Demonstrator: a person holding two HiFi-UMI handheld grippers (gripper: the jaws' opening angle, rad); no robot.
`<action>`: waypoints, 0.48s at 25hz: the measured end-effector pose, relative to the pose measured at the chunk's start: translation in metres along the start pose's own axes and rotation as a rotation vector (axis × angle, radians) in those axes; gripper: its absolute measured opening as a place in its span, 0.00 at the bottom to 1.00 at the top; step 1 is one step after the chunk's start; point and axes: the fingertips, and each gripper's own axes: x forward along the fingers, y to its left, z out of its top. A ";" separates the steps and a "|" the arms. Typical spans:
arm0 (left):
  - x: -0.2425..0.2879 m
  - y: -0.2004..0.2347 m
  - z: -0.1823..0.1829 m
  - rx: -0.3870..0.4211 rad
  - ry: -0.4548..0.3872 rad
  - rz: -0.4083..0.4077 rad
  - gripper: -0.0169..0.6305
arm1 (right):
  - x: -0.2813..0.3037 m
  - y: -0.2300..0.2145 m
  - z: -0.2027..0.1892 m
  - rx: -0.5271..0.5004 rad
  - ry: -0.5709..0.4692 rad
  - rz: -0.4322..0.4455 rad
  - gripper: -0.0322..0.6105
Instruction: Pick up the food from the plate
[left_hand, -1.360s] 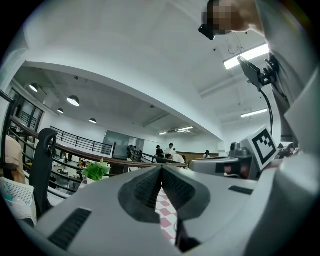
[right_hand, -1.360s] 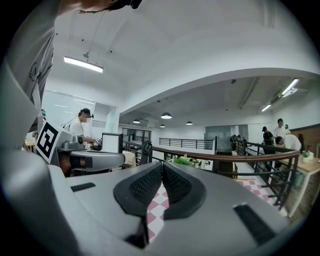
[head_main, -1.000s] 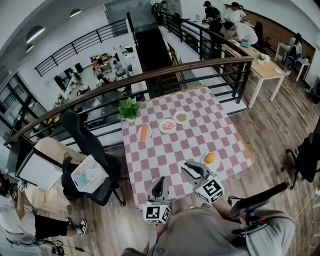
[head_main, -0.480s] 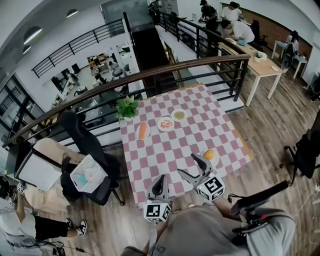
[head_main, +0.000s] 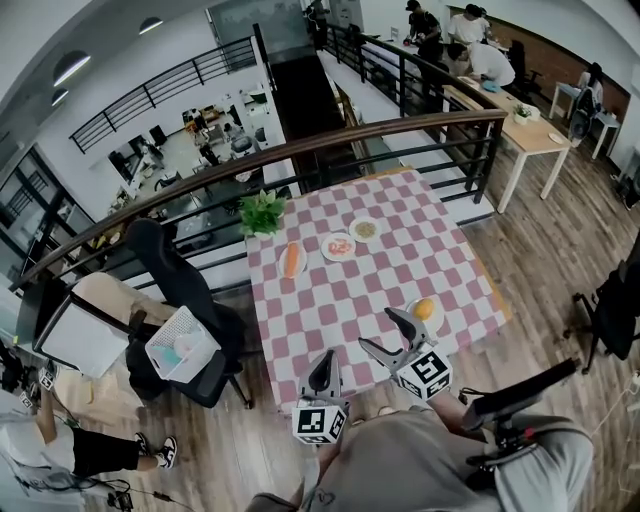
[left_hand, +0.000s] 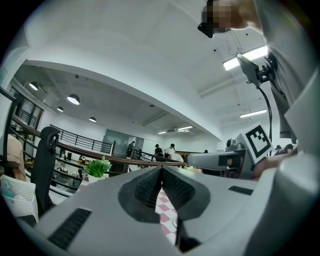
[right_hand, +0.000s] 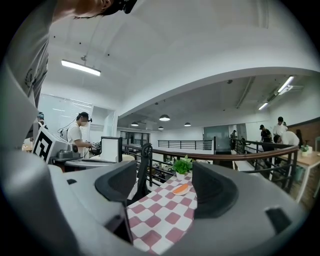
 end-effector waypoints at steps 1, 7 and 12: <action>0.000 0.000 -0.001 0.000 0.002 -0.001 0.04 | 0.000 0.001 -0.001 0.001 0.003 0.002 0.57; -0.002 0.001 -0.004 0.001 0.005 0.006 0.04 | -0.002 0.000 -0.005 0.001 0.017 0.004 0.57; -0.004 0.000 -0.008 0.003 0.014 0.004 0.04 | -0.004 0.000 -0.010 0.009 0.027 -0.002 0.57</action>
